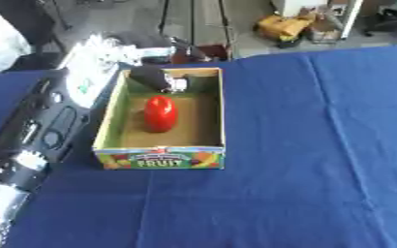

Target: Pick up objects on the table and place them in the box.

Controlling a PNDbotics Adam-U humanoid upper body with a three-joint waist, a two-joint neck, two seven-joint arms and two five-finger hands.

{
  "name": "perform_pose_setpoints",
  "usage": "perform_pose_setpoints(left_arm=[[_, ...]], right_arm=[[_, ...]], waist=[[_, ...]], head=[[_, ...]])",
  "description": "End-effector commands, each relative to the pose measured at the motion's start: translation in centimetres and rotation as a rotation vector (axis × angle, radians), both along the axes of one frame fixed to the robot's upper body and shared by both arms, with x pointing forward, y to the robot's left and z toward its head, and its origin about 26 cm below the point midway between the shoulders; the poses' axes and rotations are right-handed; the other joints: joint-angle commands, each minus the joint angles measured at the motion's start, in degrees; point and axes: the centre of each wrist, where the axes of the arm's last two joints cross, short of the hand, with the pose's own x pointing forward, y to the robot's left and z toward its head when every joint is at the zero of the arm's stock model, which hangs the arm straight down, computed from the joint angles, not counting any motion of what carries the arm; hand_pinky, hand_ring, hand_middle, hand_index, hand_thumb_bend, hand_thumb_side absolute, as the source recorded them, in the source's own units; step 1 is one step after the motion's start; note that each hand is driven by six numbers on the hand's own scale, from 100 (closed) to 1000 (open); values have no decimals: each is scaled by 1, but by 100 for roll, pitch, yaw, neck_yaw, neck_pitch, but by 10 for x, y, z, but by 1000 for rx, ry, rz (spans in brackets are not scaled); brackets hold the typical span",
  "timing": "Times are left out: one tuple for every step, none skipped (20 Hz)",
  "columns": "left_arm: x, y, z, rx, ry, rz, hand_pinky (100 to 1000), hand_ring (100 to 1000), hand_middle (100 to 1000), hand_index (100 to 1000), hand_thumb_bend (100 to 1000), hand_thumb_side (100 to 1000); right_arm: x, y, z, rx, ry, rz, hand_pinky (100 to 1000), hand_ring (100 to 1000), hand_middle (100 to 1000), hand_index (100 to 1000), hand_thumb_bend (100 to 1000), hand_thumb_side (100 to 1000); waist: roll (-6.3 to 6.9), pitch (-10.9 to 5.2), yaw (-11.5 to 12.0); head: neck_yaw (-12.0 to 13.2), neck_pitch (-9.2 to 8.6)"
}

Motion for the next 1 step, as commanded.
perform_pose_setpoints(left_arm=[[-24,14,37,27,-97,-158,947,928,837,955,100,725]], right_arm=[[-2,-2,7,-6,-28,-5,755,789,558,789,100,825]], waist=[[-67,-101,32]], head=[[-63,31]])
